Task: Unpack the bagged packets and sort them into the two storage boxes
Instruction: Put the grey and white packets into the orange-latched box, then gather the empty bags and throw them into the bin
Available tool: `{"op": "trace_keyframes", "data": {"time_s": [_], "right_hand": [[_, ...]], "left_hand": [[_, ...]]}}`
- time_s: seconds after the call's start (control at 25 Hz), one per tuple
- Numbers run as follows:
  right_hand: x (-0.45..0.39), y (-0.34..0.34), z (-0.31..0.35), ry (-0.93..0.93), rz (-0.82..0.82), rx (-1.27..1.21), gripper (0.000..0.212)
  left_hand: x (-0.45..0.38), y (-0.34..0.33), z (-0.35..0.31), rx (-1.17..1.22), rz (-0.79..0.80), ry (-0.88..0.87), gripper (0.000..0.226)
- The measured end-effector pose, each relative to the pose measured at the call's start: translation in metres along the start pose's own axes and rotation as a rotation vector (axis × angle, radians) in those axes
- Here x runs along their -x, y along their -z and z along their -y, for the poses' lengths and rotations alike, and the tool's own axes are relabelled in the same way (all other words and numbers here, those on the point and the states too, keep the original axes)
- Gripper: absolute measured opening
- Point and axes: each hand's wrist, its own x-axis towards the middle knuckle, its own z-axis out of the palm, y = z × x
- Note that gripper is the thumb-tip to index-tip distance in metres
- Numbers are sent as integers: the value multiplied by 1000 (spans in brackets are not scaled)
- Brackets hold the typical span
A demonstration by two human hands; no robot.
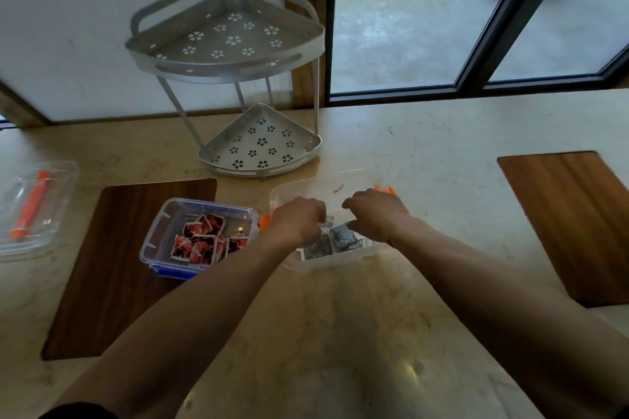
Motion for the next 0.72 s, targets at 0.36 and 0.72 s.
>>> {"op": "trace_keyframes", "data": {"time_s": [0.36, 0.72], "right_hand": [[113, 1, -47, -323, -369, -197, 51], [276, -71, -149, -615, -336, -256, 57]], "left_hand": [[26, 13, -53, 130, -251, -340, 35], [40, -53, -178, 121, -126, -470, 40]]}}
